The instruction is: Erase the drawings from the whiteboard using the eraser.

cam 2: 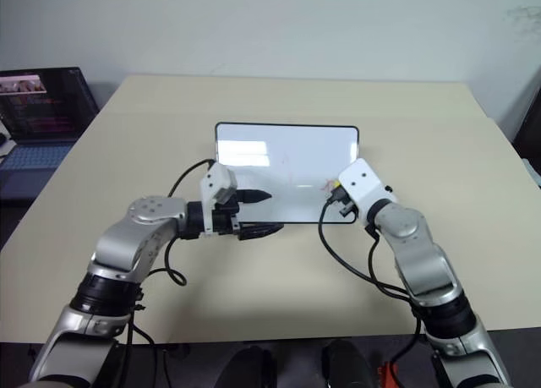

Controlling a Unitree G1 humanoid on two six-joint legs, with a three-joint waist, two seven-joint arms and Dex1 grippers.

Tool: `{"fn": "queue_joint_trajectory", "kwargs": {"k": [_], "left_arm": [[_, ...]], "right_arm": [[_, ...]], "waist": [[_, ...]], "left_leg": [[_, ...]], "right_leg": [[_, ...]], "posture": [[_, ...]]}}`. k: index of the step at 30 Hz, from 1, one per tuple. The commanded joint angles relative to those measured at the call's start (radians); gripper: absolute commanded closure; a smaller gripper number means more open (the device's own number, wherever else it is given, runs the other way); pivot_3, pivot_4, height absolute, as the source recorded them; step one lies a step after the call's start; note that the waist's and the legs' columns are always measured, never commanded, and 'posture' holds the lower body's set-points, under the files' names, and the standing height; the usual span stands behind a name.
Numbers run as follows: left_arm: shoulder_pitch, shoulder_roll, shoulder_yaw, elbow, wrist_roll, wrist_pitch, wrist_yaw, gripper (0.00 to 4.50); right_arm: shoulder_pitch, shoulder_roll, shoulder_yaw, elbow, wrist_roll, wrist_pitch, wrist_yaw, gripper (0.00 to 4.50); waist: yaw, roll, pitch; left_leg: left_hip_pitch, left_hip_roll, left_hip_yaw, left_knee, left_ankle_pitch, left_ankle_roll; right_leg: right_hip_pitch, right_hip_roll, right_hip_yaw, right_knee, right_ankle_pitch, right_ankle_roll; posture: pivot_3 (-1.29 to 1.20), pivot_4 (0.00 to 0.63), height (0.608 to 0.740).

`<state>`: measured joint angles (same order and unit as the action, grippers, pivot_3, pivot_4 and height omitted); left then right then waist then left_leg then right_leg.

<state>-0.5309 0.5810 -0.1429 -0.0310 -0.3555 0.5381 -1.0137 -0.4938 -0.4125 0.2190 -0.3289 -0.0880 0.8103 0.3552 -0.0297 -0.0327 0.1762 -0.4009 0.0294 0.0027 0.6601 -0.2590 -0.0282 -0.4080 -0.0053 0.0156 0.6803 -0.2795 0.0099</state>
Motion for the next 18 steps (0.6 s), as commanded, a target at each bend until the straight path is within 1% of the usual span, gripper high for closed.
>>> {"fn": "queue_joint_trajectory", "kwargs": {"k": [1,4,7,13,15,18], "left_arm": [[-0.006,-0.004,0.004,-0.036,-0.002,-0.013,0.000,0.00],[-0.004,-0.004,0.007,-0.038,-0.002,-0.011,0.002,0.00],[0.002,-0.005,0.013,-0.035,-0.001,-0.017,0.005,0.00],[0.029,0.014,0.034,-0.007,0.014,-0.025,0.027,0.00],[0.034,0.018,0.034,-0.005,0.014,-0.021,0.027,0.00],[0.043,0.022,0.032,-0.010,0.015,-0.020,0.020,0.00]], "right_arm": [[-0.054,0.031,-0.018,0.052,-0.016,-0.068,-0.036,3.15],[-0.073,0.076,0.006,0.116,-0.024,-0.105,-0.054,3.15],[-0.065,0.091,0.042,0.162,-0.039,-0.123,-0.045,3.15],[-0.002,0.039,0.120,0.168,-0.074,-0.117,0.019,3.15],[-0.009,0.035,0.116,0.175,-0.089,-0.128,0.009,3.15],[-0.055,0.048,0.060,0.218,-0.115,-0.163,-0.066,3.15]], "waist": [[0.000,0.000,0.000],[-0.001,0.000,0.000],[0.000,0.000,0.000],[-0.002,0.000,0.000],[-0.002,0.000,0.000],[-0.002,0.000,0.000]], "left_leg": [[0.000,0.000,0.000,0.000,0.000,0.000],[0.000,0.000,0.000,0.000,0.000,0.000],[0.000,0.000,0.000,0.000,0.000,0.000],[0.001,0.000,0.000,0.001,0.000,0.000],[0.002,0.000,0.000,0.001,0.000,0.000],[0.003,0.000,0.000,0.001,0.000,0.000]], "right_leg": [[0.000,0.000,0.000,0.000,0.000,0.000],[0.000,0.000,0.000,0.000,0.000,0.000],[0.000,0.000,0.000,0.000,0.000,0.000],[0.001,-0.001,0.000,0.001,0.000,0.000],[0.002,-0.001,0.000,0.002,0.000,0.000],[0.002,0.000,0.000,0.002,0.001,0.000]], "posture": [[0.00,0.150,0.740],[0.00,0.150,0.740],[0.00,0.150,0.740],[0.00,0.150,0.740],[0.00,0.150,0.740],[0.00,0.150,0.740]]}}
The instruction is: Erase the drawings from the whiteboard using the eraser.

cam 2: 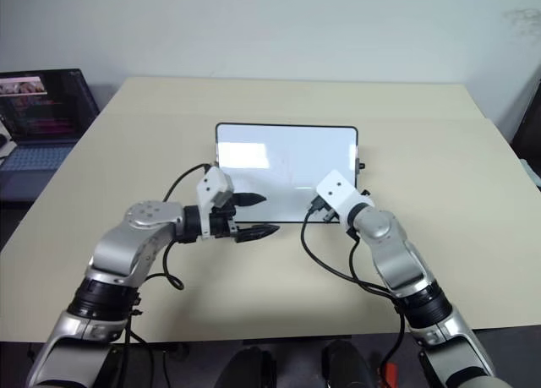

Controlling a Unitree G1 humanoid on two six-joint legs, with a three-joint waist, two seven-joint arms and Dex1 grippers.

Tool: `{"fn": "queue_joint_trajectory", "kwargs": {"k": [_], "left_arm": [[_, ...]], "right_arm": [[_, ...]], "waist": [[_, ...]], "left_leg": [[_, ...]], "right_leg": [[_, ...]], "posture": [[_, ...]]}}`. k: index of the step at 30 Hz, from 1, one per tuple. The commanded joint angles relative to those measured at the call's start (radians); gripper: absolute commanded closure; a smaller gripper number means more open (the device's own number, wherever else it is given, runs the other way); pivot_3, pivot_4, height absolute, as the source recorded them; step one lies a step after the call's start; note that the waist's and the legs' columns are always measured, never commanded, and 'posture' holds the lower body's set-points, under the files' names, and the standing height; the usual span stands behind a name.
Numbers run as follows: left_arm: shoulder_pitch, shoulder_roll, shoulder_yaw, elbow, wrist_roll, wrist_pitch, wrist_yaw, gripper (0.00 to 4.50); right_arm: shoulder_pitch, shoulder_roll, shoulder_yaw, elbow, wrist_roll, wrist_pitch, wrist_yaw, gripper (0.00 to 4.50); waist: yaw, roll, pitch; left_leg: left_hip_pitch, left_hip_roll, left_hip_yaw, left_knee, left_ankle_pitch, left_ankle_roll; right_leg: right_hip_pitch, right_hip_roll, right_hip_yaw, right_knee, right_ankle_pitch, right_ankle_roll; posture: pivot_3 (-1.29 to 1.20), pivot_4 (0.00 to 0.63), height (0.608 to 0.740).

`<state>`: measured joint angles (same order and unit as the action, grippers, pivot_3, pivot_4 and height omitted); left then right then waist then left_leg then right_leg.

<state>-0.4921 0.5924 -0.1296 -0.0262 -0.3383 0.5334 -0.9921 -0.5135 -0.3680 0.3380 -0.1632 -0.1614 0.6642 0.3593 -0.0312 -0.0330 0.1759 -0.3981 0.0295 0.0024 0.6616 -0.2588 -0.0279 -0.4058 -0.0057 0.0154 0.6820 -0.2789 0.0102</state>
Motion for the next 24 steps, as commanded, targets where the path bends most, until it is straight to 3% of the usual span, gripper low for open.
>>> {"fn": "queue_joint_trajectory", "kwargs": {"k": [1,5,15,24], "left_arm": [[0.007,0.012,0.016,-0.018,0.000,-0.017,-0.005,0.00],[0.016,0.018,0.004,-0.027,0.007,-0.023,-0.021,0.00],[0.013,0.014,0.004,-0.030,0.011,-0.023,-0.025,0.00],[0.017,0.016,0.001,-0.027,0.014,-0.023,-0.027,0.00]], "right_arm": [[-0.051,0.005,-0.075,0.066,-0.042,-0.026,-0.082,3.15],[-0.074,0.004,-0.091,0.095,-0.042,-0.043,-0.081,3.15],[0.036,-0.068,0.029,0.022,-0.046,0.022,0.116,3.15],[-0.072,0.000,-0.069,0.083,-0.086,-0.072,-0.042,3.15]], "waist": [[-0.001,0.000,0.000],[0.001,0.000,0.000],[-0.002,-0.001,-0.001],[-0.001,-0.001,-0.001]], "left_leg": [[0.000,0.000,0.001,0.001,0.000,0.000],[0.000,0.000,0.001,0.001,0.001,0.000],[0.001,0.000,0.001,0.001,0.001,0.001],[0.002,0.001,0.001,0.001,0.002,0.002]], "right_leg": [[0.000,0.000,0.001,0.000,0.001,0.000],[0.000,0.000,0.001,0.000,0.002,0.000],[0.001,0.000,0.001,0.000,0.002,0.000],[0.001,0.002,0.002,0.000,0.003,0.001]], "posture": [[0.00,0.150,0.740],[0.00,0.150,0.740],[0.00,0.150,0.740],[0.00,0.150,0.740]]}}
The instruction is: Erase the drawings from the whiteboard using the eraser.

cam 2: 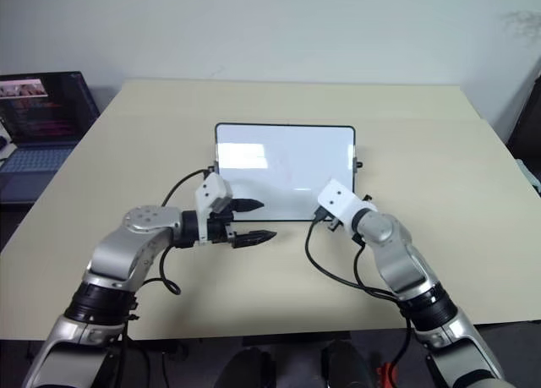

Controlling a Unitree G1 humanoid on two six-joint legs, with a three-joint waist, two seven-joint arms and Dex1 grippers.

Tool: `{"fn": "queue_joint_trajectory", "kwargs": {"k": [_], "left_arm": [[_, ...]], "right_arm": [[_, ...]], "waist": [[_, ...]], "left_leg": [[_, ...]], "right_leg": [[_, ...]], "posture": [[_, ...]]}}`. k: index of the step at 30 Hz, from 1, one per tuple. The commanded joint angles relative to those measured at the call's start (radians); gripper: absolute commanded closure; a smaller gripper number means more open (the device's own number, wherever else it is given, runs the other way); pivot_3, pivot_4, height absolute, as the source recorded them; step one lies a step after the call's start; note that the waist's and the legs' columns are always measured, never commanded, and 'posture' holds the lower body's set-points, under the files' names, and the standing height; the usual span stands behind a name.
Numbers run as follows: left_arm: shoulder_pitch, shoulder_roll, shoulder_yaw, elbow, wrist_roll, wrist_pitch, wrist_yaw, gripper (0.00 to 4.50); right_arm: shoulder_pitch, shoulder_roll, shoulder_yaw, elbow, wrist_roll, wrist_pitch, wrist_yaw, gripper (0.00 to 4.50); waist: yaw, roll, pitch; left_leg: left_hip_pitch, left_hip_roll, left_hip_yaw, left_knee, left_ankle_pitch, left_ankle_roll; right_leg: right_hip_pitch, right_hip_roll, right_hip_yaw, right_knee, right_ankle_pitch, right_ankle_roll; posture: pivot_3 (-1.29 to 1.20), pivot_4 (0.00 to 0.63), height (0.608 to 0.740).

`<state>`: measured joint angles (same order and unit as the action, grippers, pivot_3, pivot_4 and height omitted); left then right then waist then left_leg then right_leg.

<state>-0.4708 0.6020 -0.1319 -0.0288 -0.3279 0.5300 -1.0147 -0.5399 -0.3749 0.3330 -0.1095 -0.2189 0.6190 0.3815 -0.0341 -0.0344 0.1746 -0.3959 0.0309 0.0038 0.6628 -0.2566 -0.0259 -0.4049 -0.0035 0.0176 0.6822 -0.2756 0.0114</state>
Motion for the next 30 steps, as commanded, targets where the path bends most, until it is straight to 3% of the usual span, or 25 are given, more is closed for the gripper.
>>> {"fn": "queue_joint_trajectory", "kwargs": {"k": [1,5,14,22,30], "left_arm": [[-0.003,0.007,0.002,-0.026,0.004,-0.019,-0.005,0.00],[0.004,0.007,0.002,-0.036,0.002,-0.015,-0.004,0.00],[0.009,0.009,0.006,-0.043,-0.001,-0.009,0.001,0.00],[0.008,0.008,0.006,-0.046,-0.002,-0.007,0.000,0.00],[0.002,0.002,0.007,-0.046,-0.007,-0.001,0.002,0.00]], "right_arm": [[-0.055,0.015,-0.070,0.036,-0.028,-0.035,-0.076,3.15],[-0.059,0.021,-0.061,0.060,-0.031,-0.034,-0.060,3.15],[0.039,-0.048,0.051,-0.005,-0.037,0.049,0.140,3.15],[-0.043,0.005,-0.027,0.050,-0.068,-0.037,-0.003,3.15],[-0.045,0.032,0.001,0.060,-0.072,-0.051,0.019,3.15]], "waist": [[0.003,0.000,0.000],[0.004,0.000,0.000],[0.001,0.000,0.000],[0.002,0.000,0.000],[0.002,0.000,0.000]], "left_leg": [[0.000,0.000,0.000,0.000,0.000,0.000],[-0.003,0.000,0.000,-0.001,0.000,0.000],[-0.001,0.000,-0.001,-0.001,0.000,0.000],[0.000,0.000,-0.001,0.000,0.001,0.002],[-0.002,0.000,0.000,-0.001,0.001,0.002]], "right_leg": [[0.000,0.000,0.000,0.000,0.000,-0.001],[-0.001,0.000,-0.001,-0.001,0.001,-0.003],[0.000,-0.001,-0.001,-0.001,0.001,-0.002],[0.000,0.000,-0.001,0.000,0.001,0.000],[-0.002,0.000,0.000,-0.001,0.003,-0.004]], "posture": [[0.00,0.150,0.740],[0.00,0.150,0.740],[0.00,0.150,0.740],[0.00,0.150,0.740],[0.00,0.150,0.740]]}}
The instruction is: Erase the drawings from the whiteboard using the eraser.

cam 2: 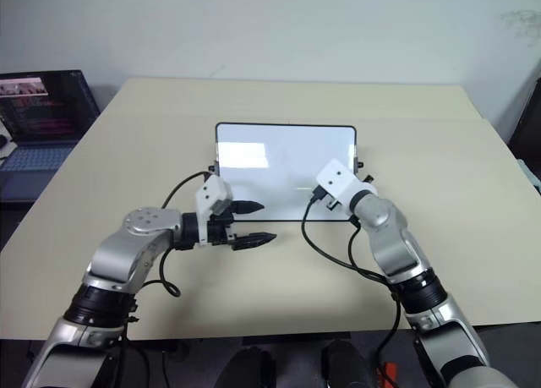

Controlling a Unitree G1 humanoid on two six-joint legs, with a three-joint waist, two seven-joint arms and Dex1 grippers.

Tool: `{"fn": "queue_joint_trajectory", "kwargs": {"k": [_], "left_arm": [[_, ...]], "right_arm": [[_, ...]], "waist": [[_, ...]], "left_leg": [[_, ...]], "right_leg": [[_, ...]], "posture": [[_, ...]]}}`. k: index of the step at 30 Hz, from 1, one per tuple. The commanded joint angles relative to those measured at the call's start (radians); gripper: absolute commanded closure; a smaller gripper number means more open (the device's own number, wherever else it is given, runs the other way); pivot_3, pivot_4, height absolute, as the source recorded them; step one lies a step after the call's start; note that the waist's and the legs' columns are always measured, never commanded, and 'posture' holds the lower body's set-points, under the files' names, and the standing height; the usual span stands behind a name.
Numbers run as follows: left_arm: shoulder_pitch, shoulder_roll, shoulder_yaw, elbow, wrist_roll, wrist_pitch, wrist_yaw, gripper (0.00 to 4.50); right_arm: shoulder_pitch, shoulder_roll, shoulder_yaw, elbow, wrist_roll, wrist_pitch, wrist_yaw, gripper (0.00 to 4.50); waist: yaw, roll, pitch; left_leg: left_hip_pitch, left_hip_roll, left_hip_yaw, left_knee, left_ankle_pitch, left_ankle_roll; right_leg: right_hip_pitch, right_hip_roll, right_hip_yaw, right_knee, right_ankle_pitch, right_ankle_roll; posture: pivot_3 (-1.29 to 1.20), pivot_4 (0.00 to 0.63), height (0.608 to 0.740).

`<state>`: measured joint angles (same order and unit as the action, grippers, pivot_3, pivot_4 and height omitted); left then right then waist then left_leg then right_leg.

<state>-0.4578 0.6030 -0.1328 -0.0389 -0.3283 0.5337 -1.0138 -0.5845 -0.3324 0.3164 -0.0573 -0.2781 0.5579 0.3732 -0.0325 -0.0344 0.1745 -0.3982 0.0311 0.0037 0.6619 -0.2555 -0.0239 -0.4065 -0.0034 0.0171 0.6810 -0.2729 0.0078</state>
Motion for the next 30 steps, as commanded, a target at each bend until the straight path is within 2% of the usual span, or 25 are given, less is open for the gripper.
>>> {"fn": "queue_joint_trajectory", "kwargs": {"k": [1,4,7,11,16,19,23,26,30], "left_arm": [[-0.012,0.000,0.010,-0.035,-0.008,-0.003,0.002,0.00],[-0.018,-0.003,0.016,-0.029,-0.011,0.000,0.007,0.00],[-0.022,-0.005,0.017,-0.027,-0.012,0.002,0.009,0.00],[-0.041,-0.023,0.020,-0.036,-0.023,0.004,0.014,0.00],[-0.080,-0.044,0.017,-0.070,-0.039,0.010,0.013,0.00],[-0.104,-0.046,0.005,-0.079,-0.038,0.003,0.004,0.00],[-0.194,-0.071,-0.079,-0.043,-0.007,-0.028,-0.057,0.00],[-0.259,-0.112,-0.129,0.015,0.018,-0.078,-0.096,0.00],[-0.305,-0.150,-0.175,0.068,0.044,-0.139,-0.147,0.00]], "right_arm": [[0.012,-0.019,0.032,-0.001,-0.009,0.019,0.056,3.15],[0.052,-0.037,0.072,-0.041,-0.002,0.018,0.124,3.15],[0.063,-0.021,0.056,-0.052,-0.006,0.016,0.106,3.15],[0.067,0.029,-0.054,-0.093,0.035,0.036,0.039,3.15],[0.143,0.079,-0.198,-0.305,0.143,0.172,0.043,3.15],[0.215,0.080,-0.262,-0.452,0.210,0.271,0.061,3.15],[0.423,0.077,-0.437,-0.650,0.312,0.432,0.081,3.15],[0.494,0.077,-0.500,-0.658,0.327,0.458,0.047,3.15],[0.493,0.079,-0.536,-0.598,0.334,0.441,-0.001,3.15]], "waist": [[0.000,0.000,0.000],[0.001,0.000,0.000],[0.000,0.000,0.000],[0.002,0.000,0.000],[0.009,0.000,0.000],[0.009,0.000,0.000],[0.019,0.000,0.000],[0.024,0.001,0.000],[0.005,0.001,0.001]], "left_leg": [[0.000,0.000,0.000,0.000,0.000,0.000],[0.000,0.000,-0.001,0.000,0.000,0.000],[0.000,0.000,-0.001,0.000,0.000,0.000],[0.000,0.000,-0.001,0.000,0.000,0.000],[-0.002,0.000,-0.002,0.000,0.000,0.000],[-0.003,-0.001,-0.002,-0.001,-0.001,-0.002],[-0.003,-0.002,-0.003,-0.001,-0.002,-0.003],[-0.003,-0.002,-0.001,0.000,-0.003,-0.003],[-0.001,-0.003,0.001,0.000,-0.002,-0.003]], "right_leg": [[0.000,0.000,0.000,0.000,0.000,0.000],[0.000,0.000,-0.001,0.000,0.000,0.000],[0.000,0.000,-0.001,0.000,0.000,0.000],[0.000,0.000,-0.001,0.000,-0.001,0.001],[-0.001,-0.001,-0.002,0.000,0.000,0.001],[-0.001,-0.002,-0.002,-0.001,-0.002,0.002],[-0.001,-0.002,-0.003,-0.002,-0.004,0.003],[0.000,-0.002,-0.001,-0.001,-0.004,0.003],[0.000,0.000,0.001,-0.001,-0.006,0.006]], "posture": [[0.00,0.150,0.740],[0.00,0.150,0.740],[0.00,0.150,0.740],[0.00,0.150,0.740],[0.00,0.150,0.740],[0.00,0.150,0.740],[0.00,0.150,0.740],[0.00,0.150,0.740],[0.00,0.150,0.740]]}}
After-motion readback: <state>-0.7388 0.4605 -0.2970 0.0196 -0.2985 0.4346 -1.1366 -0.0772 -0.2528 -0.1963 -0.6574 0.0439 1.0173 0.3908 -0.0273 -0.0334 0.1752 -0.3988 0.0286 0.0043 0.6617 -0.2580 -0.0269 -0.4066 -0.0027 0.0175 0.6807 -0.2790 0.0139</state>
